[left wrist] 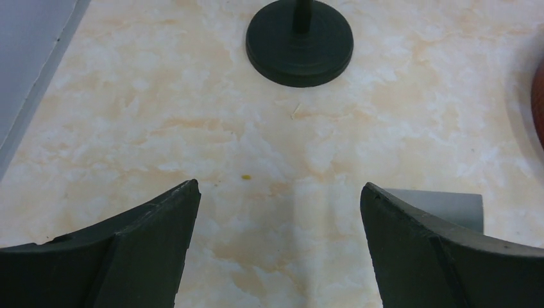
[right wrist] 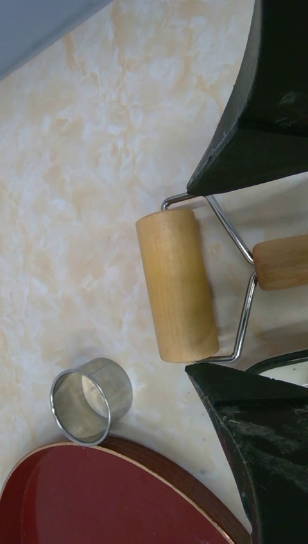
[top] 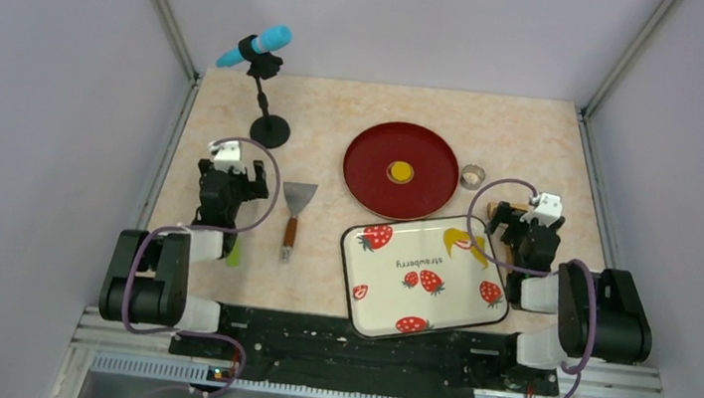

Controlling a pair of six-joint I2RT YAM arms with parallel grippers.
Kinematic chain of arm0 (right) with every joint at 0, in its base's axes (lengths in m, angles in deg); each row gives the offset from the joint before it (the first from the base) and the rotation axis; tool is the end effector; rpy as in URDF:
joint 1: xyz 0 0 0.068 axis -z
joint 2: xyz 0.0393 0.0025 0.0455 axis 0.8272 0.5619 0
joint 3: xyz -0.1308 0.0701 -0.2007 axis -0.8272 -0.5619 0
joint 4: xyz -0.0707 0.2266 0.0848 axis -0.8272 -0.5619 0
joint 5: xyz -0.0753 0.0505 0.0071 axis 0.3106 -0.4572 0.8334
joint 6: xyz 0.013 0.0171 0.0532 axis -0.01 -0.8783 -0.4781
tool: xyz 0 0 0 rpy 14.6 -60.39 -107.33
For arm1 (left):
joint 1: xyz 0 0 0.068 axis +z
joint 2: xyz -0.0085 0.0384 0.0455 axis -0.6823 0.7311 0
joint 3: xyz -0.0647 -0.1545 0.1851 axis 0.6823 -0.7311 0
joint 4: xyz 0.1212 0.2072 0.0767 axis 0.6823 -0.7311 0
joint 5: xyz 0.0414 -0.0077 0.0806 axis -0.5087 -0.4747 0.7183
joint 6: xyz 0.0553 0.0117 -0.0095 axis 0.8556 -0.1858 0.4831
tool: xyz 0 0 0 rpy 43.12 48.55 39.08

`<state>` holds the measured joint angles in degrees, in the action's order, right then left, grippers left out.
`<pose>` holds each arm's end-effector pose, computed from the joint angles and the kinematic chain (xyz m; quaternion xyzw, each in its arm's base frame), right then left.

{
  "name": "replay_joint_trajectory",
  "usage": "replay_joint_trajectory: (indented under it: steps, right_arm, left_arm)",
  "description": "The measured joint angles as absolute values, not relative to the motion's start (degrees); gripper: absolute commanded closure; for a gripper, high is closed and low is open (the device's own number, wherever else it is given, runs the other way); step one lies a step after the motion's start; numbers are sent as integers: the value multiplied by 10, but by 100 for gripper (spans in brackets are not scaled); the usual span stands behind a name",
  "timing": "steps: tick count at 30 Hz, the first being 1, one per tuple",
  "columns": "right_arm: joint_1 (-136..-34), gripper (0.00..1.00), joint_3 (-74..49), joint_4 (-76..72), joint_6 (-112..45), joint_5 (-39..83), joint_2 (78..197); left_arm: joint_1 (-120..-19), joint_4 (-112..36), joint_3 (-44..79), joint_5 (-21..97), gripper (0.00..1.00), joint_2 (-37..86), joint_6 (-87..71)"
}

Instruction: Roll out the dumpling wrappers from the dough

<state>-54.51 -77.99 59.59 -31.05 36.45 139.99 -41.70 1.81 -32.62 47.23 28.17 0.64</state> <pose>0.2303 -0.0097 0.1215 0.0739 0.7729 -0.0254 0.6297 0.2626 0.0069 0.1560 -0.0372 0.7919 -0.0011 0.6095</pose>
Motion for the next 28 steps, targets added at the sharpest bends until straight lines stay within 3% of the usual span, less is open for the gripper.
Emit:
replay_joint_trajectory:
  steps: [4,28]
  right_arm:
    - [-545,1,-783,627,-307,349,1401]
    - [-545,1,-783,656,-301,335,1401]
  left_arm:
    - [-405,113,-358,482,1,329,10]
    - [-400,128,-363,495,1,337,10]
